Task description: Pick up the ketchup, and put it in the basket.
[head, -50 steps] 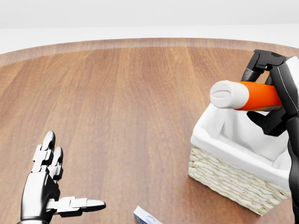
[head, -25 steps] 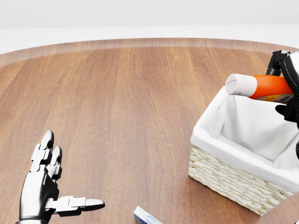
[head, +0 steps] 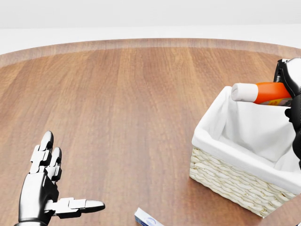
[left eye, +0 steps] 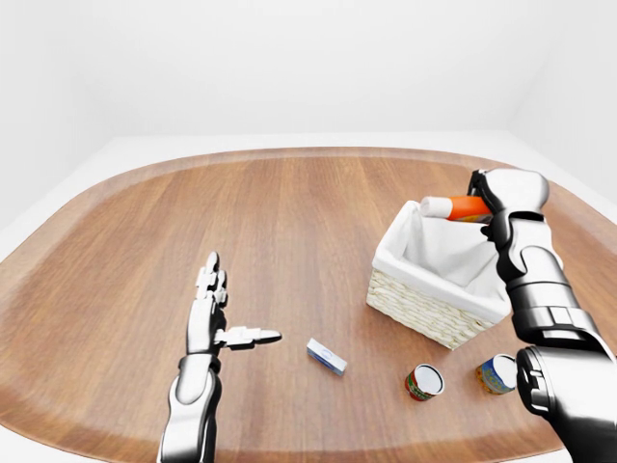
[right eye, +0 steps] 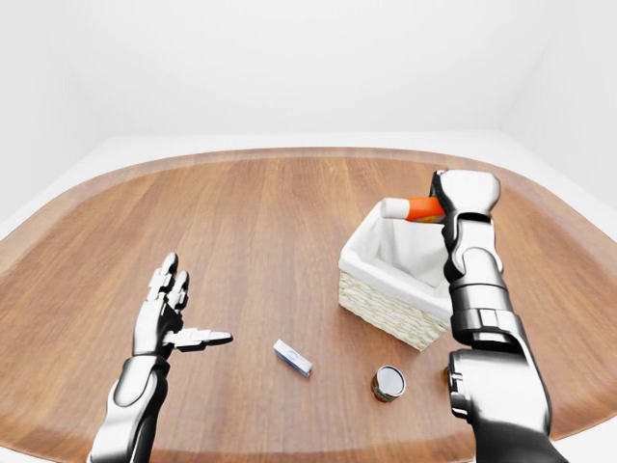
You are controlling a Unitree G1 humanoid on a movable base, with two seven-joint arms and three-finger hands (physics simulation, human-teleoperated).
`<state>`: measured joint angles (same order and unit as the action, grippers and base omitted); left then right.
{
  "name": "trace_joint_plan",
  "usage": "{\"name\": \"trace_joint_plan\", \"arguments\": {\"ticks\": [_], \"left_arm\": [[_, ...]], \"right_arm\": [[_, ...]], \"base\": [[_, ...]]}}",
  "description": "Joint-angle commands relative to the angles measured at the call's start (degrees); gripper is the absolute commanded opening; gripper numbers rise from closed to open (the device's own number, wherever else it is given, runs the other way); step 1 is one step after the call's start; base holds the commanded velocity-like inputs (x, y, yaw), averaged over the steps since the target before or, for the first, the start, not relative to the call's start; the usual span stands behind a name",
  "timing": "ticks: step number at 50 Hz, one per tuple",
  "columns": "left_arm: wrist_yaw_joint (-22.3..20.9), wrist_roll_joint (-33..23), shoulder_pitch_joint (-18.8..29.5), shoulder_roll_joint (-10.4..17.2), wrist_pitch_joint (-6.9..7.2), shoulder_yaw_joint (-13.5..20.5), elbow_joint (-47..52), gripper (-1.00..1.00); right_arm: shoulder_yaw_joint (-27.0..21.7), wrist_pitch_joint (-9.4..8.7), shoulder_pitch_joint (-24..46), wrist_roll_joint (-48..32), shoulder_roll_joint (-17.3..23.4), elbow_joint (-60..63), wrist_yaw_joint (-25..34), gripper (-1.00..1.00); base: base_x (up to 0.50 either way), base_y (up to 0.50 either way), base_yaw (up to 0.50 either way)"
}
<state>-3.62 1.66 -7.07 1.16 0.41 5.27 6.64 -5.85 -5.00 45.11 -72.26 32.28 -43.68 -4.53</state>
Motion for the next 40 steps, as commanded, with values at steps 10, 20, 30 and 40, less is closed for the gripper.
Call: {"name": "trace_joint_plan", "arguments": {"ticks": [10,20,30,40], "left_arm": [[-0.06,0.22,-0.09,-0.01,0.09,0.18,0.32,1.00],[-0.12,0.31,-0.10,-0.02,0.28,0.26,0.58,1.00],[-0.10,0.33,-0.09,-0.01,0.32,0.33,0.64,1.00],[-0.04,0.22,-0.14,-0.01,0.21,0.30,0.66,1.00]], "right_arm": [[2.89,0.00,6.20,1.54,-0.42,-17.52,-12.51,-1.00],[5.14,0.00,7.13,4.61,-2.35,-25.58,-18.87,-1.00],[6.11,0.00,6.34,6.32,-3.34,-28.09,-21.75,-1.00],[6.39,0.00,6.36,6.79,-3.20,-28.56,-22.14,-1.00]], "base": [[0.00,0.00,0.00],[0.00,0.00,0.00],[0.00,0.00,0.00],[0.00,0.00,0.00]]}}
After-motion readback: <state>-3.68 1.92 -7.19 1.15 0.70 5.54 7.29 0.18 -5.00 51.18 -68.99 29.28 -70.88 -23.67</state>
